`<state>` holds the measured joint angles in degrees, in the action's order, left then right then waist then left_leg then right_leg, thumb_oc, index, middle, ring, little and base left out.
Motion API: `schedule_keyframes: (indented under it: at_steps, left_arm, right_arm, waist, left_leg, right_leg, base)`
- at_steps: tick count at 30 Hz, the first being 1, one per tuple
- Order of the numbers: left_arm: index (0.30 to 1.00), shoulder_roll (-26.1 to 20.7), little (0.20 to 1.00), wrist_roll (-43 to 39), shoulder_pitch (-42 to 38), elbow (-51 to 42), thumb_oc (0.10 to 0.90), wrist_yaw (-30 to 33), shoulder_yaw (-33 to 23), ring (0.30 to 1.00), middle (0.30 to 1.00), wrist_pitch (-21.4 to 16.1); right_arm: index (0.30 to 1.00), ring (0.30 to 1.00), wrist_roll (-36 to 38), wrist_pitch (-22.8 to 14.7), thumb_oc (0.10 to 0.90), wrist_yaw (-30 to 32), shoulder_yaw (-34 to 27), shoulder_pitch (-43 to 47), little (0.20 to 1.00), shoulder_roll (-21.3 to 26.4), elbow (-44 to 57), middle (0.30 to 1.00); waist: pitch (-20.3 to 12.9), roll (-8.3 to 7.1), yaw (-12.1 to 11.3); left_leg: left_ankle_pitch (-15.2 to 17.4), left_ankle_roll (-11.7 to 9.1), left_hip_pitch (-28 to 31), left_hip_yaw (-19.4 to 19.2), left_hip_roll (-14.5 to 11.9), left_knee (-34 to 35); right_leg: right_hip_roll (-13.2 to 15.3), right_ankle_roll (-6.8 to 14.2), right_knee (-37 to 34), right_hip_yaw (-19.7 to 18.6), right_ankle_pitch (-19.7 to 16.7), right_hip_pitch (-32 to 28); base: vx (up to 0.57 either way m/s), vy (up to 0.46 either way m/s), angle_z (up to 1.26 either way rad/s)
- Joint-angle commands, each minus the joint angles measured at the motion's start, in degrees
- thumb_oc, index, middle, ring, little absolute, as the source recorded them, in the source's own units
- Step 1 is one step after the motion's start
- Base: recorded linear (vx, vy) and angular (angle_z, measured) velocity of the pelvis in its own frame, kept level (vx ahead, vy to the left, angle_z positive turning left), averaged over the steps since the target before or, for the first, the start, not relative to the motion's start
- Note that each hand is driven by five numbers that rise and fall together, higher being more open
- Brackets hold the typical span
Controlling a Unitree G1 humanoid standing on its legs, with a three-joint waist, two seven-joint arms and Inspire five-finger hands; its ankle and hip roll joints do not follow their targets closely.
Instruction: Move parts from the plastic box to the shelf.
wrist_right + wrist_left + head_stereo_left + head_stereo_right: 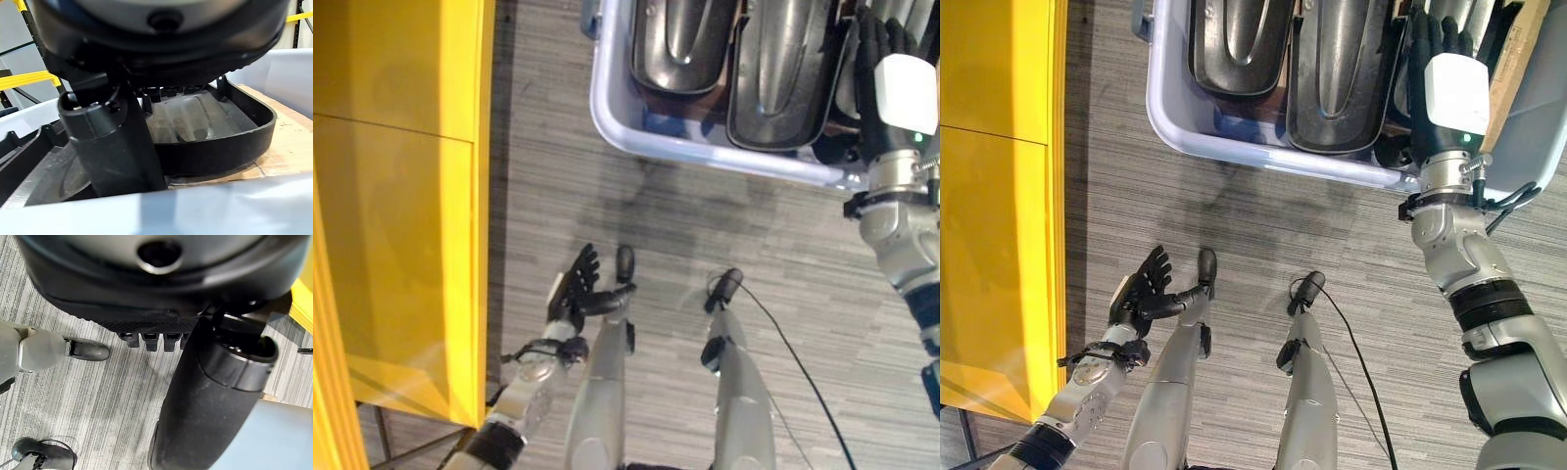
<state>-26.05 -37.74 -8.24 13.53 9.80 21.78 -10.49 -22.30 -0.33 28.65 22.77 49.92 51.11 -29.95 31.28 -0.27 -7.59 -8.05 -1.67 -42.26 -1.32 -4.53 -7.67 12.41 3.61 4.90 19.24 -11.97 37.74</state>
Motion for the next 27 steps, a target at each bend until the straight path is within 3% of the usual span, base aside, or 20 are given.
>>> schedule_keyframes:
  at_steps: [1, 11, 27]
  left_arm:
    - [1.0, -0.5, 1.0, 0.7, 1.7, -3.4, 0.9, 1.1, 0.1, 1.0, 1.0, -3.8]
    - [1.0, -0.4, 1.0, 0.8, 1.6, -3.3, 0.9, 1.0, 0.4, 1.0, 1.0, -3.9]
    - [1.0, -1.1, 1.0, -0.3, 1.7, -3.2, 0.9, 0.8, 1.6, 1.0, 1.0, -4.6]
  right_arm:
    - [1.0, 1.0, -0.5, 0.5, 0.9, 6.2, -4.3, 2.4, 1.0, 6.5, 2.1, 1.0]
    - [1.0, 1.0, -1.3, 1.0, 0.9, 5.6, -4.0, 1.9, 1.0, 5.9, 1.2, 1.0]
    - [1.0, 1.0, 2.9, -0.1, 0.9, 3.2, 4.7, 8.7, 1.0, 3.5, -9.1, 1.0]
  waist:
    - [-1.5, 0.9, -0.7]
    - [-1.5, 1.08, -0.6]
    - [-1.5, 1.77, -1.1]
  left_leg:
    - [2.3, -0.7, 0.8, 1.4, -0.1, -0.6]
    - [2.4, -0.8, 0.6, 1.4, -0.2, -0.6]
    - [2.4, -0.7, -1.3, 1.5, -0.3, -1.3]
  right_leg:
    - [2.2, 4.7, 8.0, -0.3, 9.8, -3.7]
    - [2.3, 4.7, 8.3, -0.6, 9.9, -3.2]
    - [2.3, 4.4, 9.3, -0.6, 10.1, -1.0]
  base:
    - [0.0, 0.0, 0.0]
    - [0.0, 0.0, 0.0]
    - [0.0, 0.0, 0.0]
